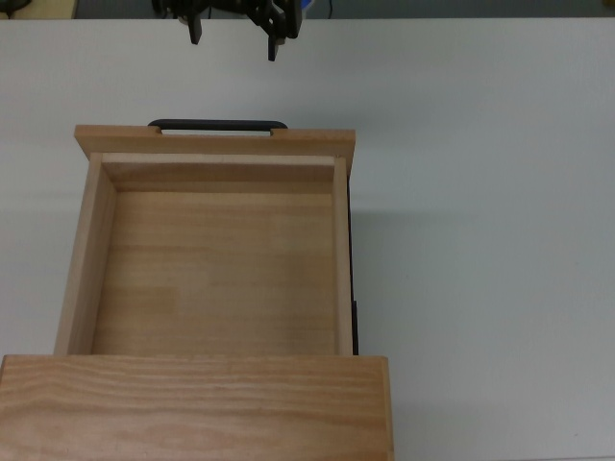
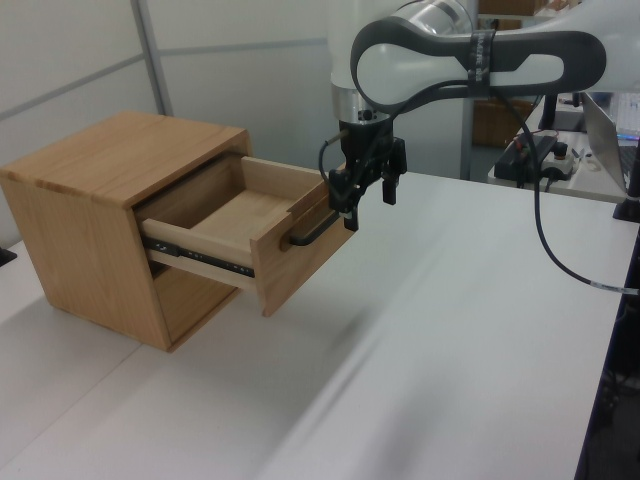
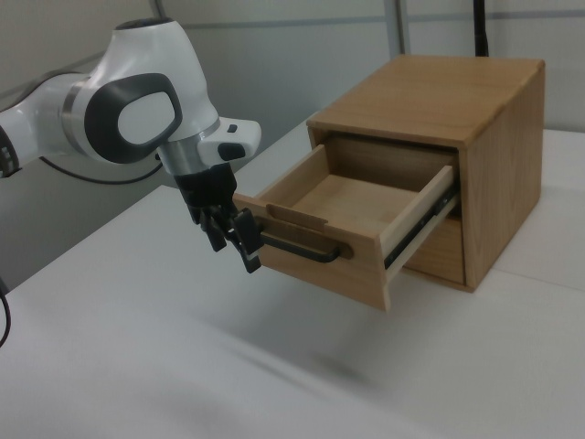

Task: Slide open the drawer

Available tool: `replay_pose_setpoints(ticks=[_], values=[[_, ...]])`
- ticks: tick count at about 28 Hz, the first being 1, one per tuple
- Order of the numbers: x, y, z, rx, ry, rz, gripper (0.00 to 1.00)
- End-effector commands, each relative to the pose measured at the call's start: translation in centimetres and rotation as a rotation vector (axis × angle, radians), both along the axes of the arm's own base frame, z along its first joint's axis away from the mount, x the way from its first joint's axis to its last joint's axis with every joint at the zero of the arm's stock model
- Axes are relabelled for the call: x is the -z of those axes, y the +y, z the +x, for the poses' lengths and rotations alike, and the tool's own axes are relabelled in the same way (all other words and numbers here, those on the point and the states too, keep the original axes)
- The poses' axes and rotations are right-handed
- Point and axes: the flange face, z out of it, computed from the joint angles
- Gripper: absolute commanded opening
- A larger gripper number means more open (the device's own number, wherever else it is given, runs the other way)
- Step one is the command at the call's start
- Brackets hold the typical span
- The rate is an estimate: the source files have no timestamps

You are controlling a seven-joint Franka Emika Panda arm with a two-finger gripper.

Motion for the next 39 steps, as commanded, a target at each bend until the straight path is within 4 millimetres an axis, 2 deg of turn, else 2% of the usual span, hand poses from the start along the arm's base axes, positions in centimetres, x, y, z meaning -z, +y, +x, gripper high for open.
replay_pose_setpoints(ticks=[1,4,15,17,31,39], values=[[0.3,-0.3,-0.3,-0.150,0.029,-0.005,1.00],[0.5,-0.9,-0.6,-0.161,0.058,-0.004,1.00],[1.0,-0.9,-0.1,-0.158,0.069,-0.004,1.00],[1.7,-0.9,0.4,-0.158,0.079,-0.002,1.00],[1.7,-1.1,0.7,-0.157,0.078,-0.001,1.00],[2.4,-1.1,1.3,-0.152,0.087,0.000,1.00]])
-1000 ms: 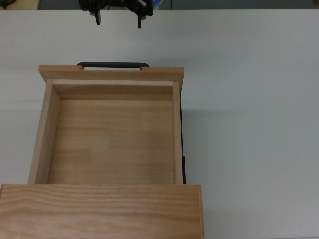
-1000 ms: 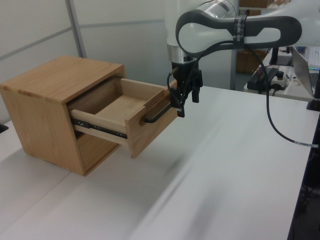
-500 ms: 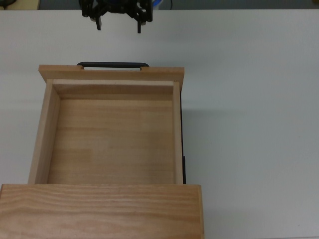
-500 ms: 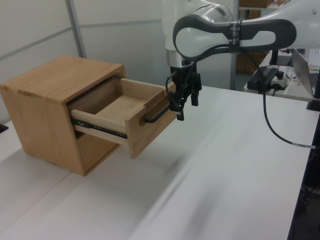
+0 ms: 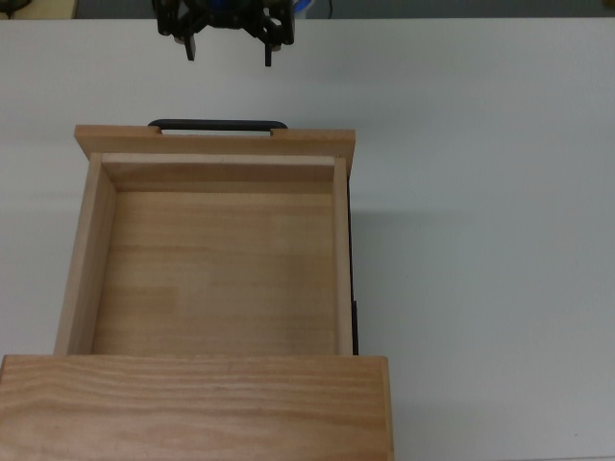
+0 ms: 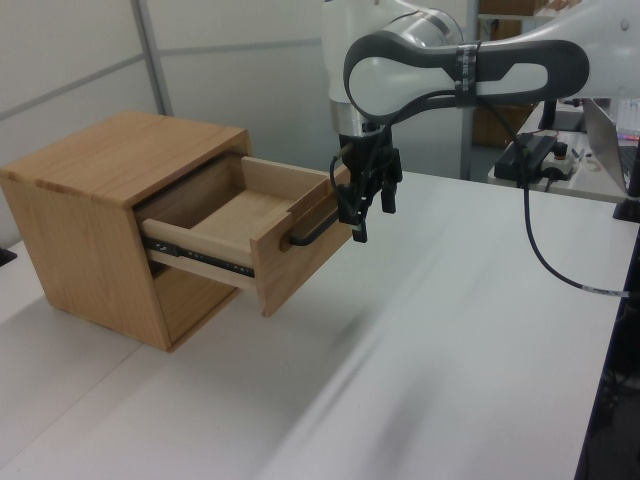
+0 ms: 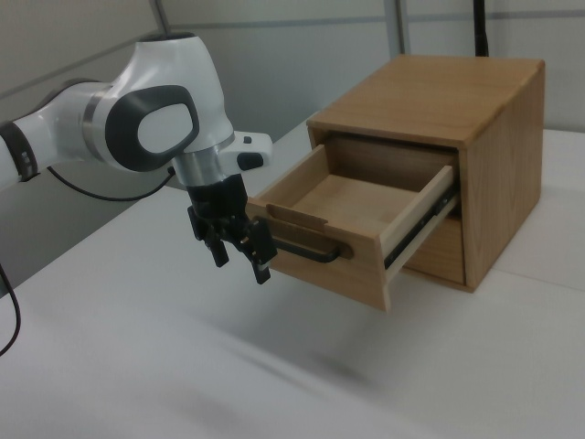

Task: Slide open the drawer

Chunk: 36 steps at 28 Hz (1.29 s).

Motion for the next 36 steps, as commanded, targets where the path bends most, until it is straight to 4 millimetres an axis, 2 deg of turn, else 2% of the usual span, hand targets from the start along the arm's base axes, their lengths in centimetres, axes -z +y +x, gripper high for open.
replay_pose_setpoints(ticks=[1,4,13,18,36], values=[[0.0,-0.4,0.6,-0.019,0.014,-0.001,1.00],[0.6,-0.5,1.0,-0.018,0.025,0.001,1.00],[-0.5,-0.6,0.6,-0.018,0.009,0.007,1.00],[0.2,-0.6,0.9,-0.034,0.020,0.019,1.00],[0.0,-0.6,0.9,-0.037,0.013,0.019,1.00]])
